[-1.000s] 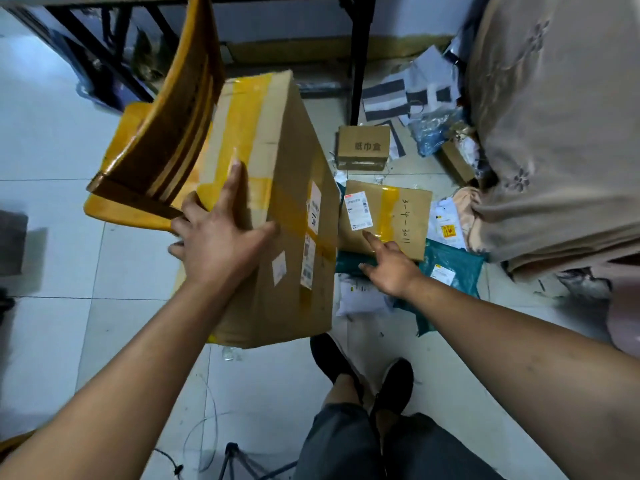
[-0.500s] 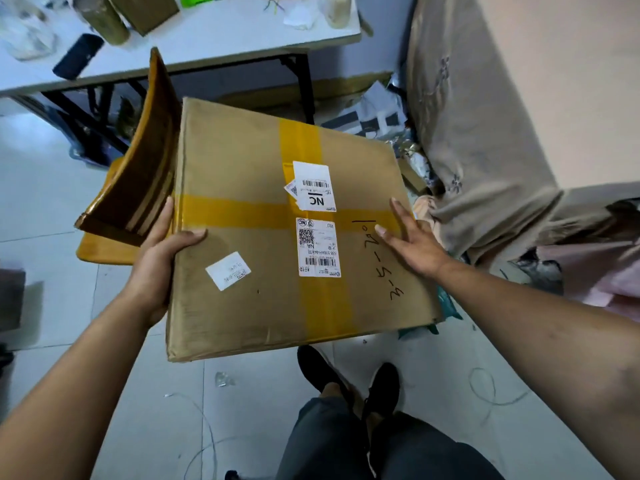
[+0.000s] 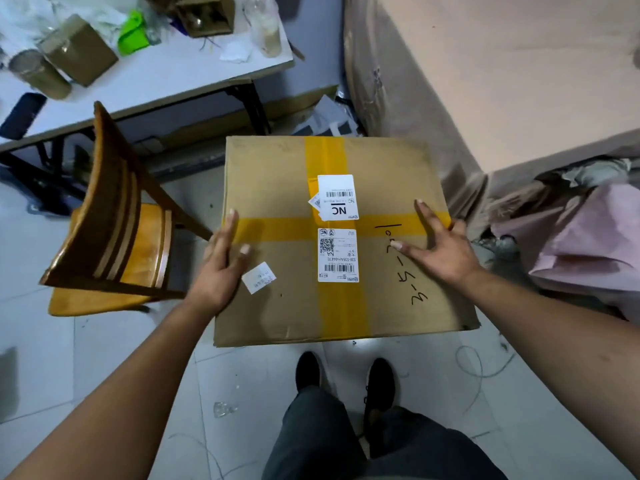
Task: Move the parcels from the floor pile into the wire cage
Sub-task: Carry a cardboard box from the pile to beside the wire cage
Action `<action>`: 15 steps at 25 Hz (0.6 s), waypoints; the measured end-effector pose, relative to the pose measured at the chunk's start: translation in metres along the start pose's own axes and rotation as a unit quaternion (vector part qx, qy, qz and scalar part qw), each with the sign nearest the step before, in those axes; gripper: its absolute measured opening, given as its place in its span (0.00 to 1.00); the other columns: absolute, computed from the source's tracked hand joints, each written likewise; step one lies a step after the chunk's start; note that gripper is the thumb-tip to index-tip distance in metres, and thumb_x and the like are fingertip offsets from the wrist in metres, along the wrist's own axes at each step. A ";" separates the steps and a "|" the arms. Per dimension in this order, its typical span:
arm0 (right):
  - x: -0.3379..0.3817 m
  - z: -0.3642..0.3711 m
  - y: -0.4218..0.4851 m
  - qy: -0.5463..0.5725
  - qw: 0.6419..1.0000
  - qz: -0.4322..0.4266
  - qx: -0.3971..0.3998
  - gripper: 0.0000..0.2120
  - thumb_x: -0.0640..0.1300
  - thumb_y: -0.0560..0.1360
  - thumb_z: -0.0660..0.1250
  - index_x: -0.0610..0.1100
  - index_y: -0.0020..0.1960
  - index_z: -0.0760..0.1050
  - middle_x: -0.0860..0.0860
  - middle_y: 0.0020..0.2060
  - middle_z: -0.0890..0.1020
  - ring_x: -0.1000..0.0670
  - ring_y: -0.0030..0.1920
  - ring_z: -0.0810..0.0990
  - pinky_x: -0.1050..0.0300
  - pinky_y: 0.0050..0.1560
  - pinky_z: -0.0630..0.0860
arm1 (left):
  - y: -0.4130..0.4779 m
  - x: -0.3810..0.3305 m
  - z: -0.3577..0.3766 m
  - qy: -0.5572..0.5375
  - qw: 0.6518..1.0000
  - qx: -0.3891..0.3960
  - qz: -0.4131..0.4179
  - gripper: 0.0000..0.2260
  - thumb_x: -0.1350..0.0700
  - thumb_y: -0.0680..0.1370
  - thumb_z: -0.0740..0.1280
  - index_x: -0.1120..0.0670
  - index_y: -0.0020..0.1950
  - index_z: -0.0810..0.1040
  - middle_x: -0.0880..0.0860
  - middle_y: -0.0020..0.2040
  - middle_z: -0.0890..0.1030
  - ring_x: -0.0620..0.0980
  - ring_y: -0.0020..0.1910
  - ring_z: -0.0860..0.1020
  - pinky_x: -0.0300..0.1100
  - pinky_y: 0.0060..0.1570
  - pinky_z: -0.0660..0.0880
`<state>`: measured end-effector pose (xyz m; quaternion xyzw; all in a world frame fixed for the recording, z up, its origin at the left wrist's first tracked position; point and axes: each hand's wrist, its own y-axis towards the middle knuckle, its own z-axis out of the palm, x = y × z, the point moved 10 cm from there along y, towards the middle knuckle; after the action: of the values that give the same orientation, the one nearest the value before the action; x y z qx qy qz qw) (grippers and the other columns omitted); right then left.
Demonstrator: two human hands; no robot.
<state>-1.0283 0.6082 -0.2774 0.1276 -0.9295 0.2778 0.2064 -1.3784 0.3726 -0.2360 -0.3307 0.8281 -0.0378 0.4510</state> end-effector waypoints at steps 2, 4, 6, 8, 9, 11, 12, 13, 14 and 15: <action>-0.014 -0.009 -0.012 0.009 1.000 0.019 -0.013 0.47 0.81 0.65 0.63 0.78 0.74 0.40 0.40 0.76 0.54 0.27 0.73 0.63 0.30 0.71 0.66 | 0.006 -0.008 0.013 0.033 0.999 0.036 0.002 0.27 0.33 0.80 0.60 0.21 0.75 0.50 0.49 0.82 0.55 0.60 0.78 0.60 0.66 0.74 0.63; -0.029 -0.011 -0.029 0.028 0.998 0.047 -0.026 0.47 0.79 0.65 0.65 0.78 0.74 0.40 0.40 0.76 0.54 0.27 0.73 0.63 0.31 0.71 0.65 | 0.011 -0.017 0.022 0.066 0.996 0.067 0.011 0.24 0.27 0.79 0.54 0.19 0.74 0.50 0.51 0.82 0.55 0.62 0.78 0.61 0.67 0.73 0.63; -0.046 -0.007 -0.052 0.039 0.995 0.081 -0.036 0.47 0.79 0.65 0.66 0.78 0.74 0.40 0.40 0.77 0.53 0.27 0.73 0.64 0.33 0.71 0.66 | 0.016 -0.022 0.031 0.080 0.992 0.094 0.018 0.22 0.27 0.79 0.50 0.18 0.73 0.50 0.51 0.82 0.56 0.63 0.77 0.63 0.67 0.72 0.64; -0.059 -0.001 -0.073 0.047 0.992 0.110 -0.047 0.48 0.80 0.64 0.65 0.77 0.74 0.40 0.40 0.76 0.55 0.28 0.71 0.67 0.35 0.71 0.67 | 0.021 -0.026 0.039 0.078 0.988 0.128 0.018 0.25 0.32 0.80 0.60 0.18 0.72 0.52 0.51 0.78 0.58 0.63 0.73 0.67 0.65 0.70 0.70; -0.066 0.002 -0.083 0.052 0.990 0.123 -0.050 0.49 0.80 0.64 0.66 0.77 0.75 0.41 0.40 0.75 0.55 0.28 0.70 0.68 0.36 0.72 0.68 | 0.025 -0.024 0.044 0.074 0.987 0.146 0.012 0.30 0.37 0.80 0.66 0.20 0.74 0.53 0.52 0.75 0.60 0.61 0.70 0.69 0.61 0.69 0.72; -0.083 0.013 -0.106 0.073 0.983 0.157 -0.062 0.50 0.80 0.62 0.67 0.76 0.75 0.41 0.41 0.74 0.57 0.29 0.70 0.70 0.38 0.73 0.68 | 0.029 -0.024 0.058 0.096 0.977 0.188 0.015 0.35 0.44 0.79 0.70 0.23 0.76 0.53 0.52 0.70 0.61 0.59 0.67 0.69 0.56 0.67 0.72; -0.090 0.019 -0.117 0.084 0.979 0.171 -0.069 0.50 0.80 0.62 0.68 0.76 0.75 0.42 0.41 0.73 0.57 0.30 0.70 0.70 0.39 0.73 0.67 | 0.032 -0.024 0.066 0.111 0.972 0.206 0.023 0.35 0.45 0.79 0.71 0.23 0.76 0.53 0.51 0.68 0.60 0.61 0.68 0.68 0.56 0.68 0.72; -0.097 0.025 -0.130 0.096 0.975 0.184 -0.077 0.51 0.80 0.61 0.68 0.76 0.75 0.42 0.41 0.72 0.57 0.30 0.70 0.69 0.39 0.74 0.67 | 0.034 -0.024 0.075 0.121 0.967 0.223 0.032 0.35 0.45 0.79 0.71 0.23 0.76 0.54 0.50 0.68 0.60 0.62 0.70 0.67 0.56 0.68 0.71; -0.105 0.031 -0.144 0.109 0.971 0.197 -0.086 0.51 0.81 0.60 0.67 0.76 0.75 0.43 0.42 0.71 0.57 0.30 0.70 0.68 0.39 0.74 0.66 | 0.034 -0.025 0.083 0.130 0.962 0.237 0.043 0.35 0.44 0.79 0.71 0.23 0.76 0.55 0.50 0.68 0.59 0.63 0.71 0.66 0.56 0.69 0.71; -0.113 0.038 -0.159 0.121 0.966 0.208 -0.091 0.52 0.82 0.58 0.66 0.76 0.74 0.43 0.43 0.70 0.57 0.30 0.70 0.67 0.39 0.74 0.66 | 0.031 -0.028 0.092 0.141 0.956 0.250 0.058 0.35 0.42 0.78 0.72 0.24 0.76 0.55 0.50 0.69 0.58 0.63 0.72 0.65 0.56 0.70 0.70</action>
<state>-0.8847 0.4713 -0.2834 -0.1222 -0.9249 0.2424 0.2661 -1.3128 0.4346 -0.2817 -0.1498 0.8651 -0.2640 0.3994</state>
